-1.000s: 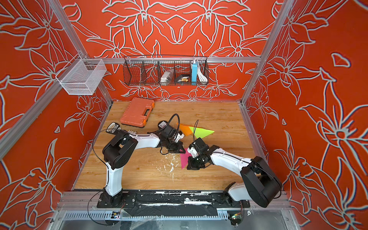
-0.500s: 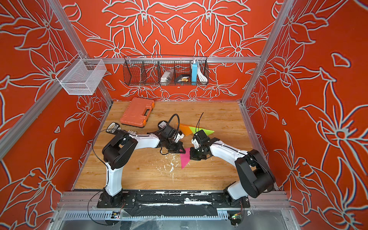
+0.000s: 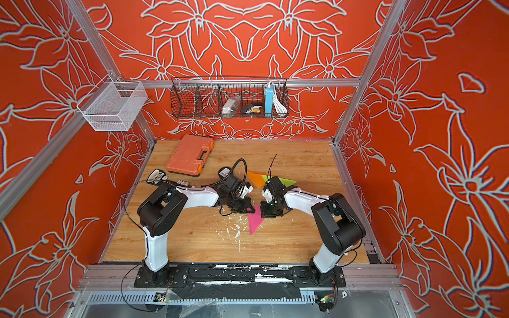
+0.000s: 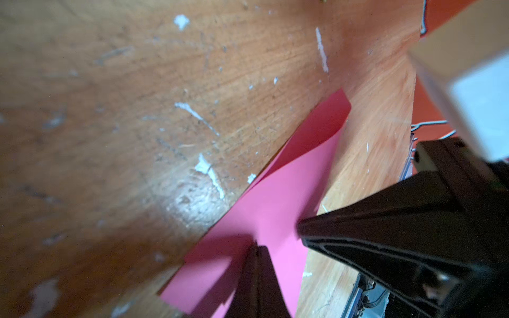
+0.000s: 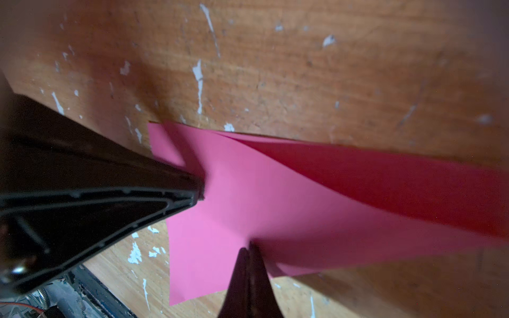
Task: Fold the square paper diagonally
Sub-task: Fold the paper at the center of the board.
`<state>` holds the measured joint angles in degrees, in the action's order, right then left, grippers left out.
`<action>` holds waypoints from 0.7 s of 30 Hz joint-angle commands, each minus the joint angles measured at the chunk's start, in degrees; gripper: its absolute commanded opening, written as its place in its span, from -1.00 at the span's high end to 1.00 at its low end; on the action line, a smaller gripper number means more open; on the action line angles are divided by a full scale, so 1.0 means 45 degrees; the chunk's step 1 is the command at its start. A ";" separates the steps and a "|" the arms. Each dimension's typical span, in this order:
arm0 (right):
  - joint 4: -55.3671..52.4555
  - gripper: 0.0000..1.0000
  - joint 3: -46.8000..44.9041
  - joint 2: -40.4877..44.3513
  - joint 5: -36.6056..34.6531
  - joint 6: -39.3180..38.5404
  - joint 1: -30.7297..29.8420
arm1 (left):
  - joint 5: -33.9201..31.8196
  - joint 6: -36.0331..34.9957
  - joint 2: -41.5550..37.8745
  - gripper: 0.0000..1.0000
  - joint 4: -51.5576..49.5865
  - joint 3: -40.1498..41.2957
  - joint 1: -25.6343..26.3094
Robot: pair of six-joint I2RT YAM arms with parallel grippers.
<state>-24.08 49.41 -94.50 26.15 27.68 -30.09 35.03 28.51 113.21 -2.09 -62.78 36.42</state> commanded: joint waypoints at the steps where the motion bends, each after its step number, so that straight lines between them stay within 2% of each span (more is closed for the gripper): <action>1: -0.0083 1.00 0.0500 -0.0254 -0.0041 -0.0456 0.0118 | -0.0343 -0.0198 0.0072 1.00 -0.0562 0.0110 0.0164; 7: -0.0167 1.00 -0.0026 -0.0261 -0.0108 -0.0160 0.0129 | -0.0430 -0.0207 -0.1022 1.00 0.0216 0.0744 0.0285; 12: 0.0405 1.00 -0.0938 0.0303 0.0064 0.0523 0.0086 | -0.0133 -0.0326 -0.2242 1.00 0.1557 0.1458 0.1005; 21: 0.1310 1.00 -0.1881 0.1055 0.0229 0.1764 -0.0227 | 0.0087 -0.0377 -0.2142 1.00 0.1274 0.1453 0.1766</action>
<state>-17.65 42.89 -90.32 27.70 32.99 -30.35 34.57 27.88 103.26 3.86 -56.27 44.05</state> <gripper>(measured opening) 0.042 0.047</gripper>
